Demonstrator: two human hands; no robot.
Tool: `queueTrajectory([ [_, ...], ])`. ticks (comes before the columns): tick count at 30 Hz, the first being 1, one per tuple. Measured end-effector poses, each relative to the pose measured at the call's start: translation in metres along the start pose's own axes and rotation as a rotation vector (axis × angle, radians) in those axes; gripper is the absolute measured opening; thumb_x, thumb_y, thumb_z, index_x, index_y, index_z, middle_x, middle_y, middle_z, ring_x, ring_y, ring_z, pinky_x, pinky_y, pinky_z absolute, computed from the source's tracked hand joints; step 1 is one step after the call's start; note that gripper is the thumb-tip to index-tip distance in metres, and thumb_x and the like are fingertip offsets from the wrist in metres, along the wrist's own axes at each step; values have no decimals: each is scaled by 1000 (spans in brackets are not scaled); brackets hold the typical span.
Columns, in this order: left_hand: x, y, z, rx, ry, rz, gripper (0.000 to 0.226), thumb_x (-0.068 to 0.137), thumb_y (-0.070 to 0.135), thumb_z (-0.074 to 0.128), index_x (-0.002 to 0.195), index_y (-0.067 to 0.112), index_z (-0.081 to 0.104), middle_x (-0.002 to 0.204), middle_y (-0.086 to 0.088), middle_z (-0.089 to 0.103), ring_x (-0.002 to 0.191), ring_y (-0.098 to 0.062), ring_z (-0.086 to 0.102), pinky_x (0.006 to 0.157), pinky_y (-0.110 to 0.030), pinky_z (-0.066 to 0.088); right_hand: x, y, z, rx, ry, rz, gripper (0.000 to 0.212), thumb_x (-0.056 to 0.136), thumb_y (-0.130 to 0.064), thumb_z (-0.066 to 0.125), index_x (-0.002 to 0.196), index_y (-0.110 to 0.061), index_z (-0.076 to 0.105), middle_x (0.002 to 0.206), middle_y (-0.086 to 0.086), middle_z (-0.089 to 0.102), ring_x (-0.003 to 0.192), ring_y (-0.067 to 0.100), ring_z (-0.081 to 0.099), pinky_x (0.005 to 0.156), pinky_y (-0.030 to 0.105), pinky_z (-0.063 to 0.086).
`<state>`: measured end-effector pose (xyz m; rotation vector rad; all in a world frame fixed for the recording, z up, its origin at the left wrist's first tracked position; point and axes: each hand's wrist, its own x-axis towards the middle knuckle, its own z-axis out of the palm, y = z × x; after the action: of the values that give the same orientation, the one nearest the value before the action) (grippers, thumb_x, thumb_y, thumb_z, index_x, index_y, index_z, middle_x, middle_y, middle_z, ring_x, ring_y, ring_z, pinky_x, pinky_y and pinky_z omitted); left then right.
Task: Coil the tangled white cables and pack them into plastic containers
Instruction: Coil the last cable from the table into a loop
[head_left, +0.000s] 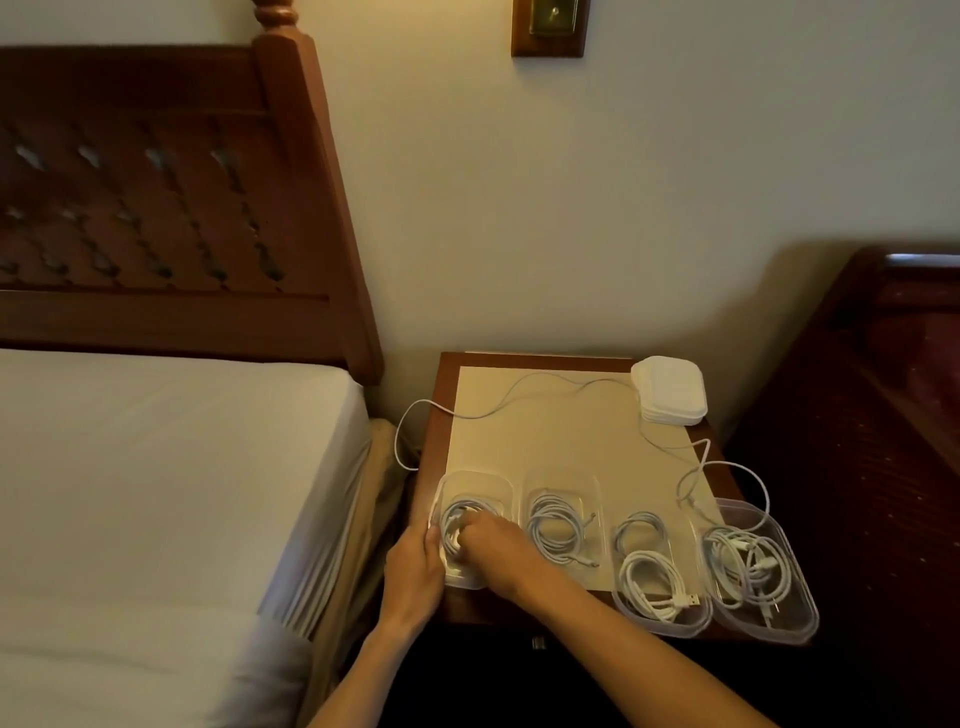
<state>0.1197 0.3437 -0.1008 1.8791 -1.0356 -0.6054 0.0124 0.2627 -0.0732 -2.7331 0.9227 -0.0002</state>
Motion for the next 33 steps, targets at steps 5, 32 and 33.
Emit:
queueTrajectory([
  [5,1,-6,2,5,2,-40,26,101,28,40,90,23,64,83,7,65,73,-11,63,64,-43,55,-14,19,-13,57,312,-114,31,92,-24,45,97,-6,70,102,9,66,95,27,60,72,42,55],
  [32,16,138,-17,146,142,434,28,96,26,57,123,19,59,123,11,54,93,-3,54,75,0,38,-54,153,-158,626,701,804,37,100,-31,46,87,-13,75,73,3,68,69,20,64,71,32,52],
  [33,23,160,-16,125,124,509,28,96,22,56,124,20,59,125,12,53,89,-4,56,75,0,40,-51,145,-173,606,709,702,38,101,-31,46,85,-13,75,77,3,68,74,21,63,73,33,50],
])
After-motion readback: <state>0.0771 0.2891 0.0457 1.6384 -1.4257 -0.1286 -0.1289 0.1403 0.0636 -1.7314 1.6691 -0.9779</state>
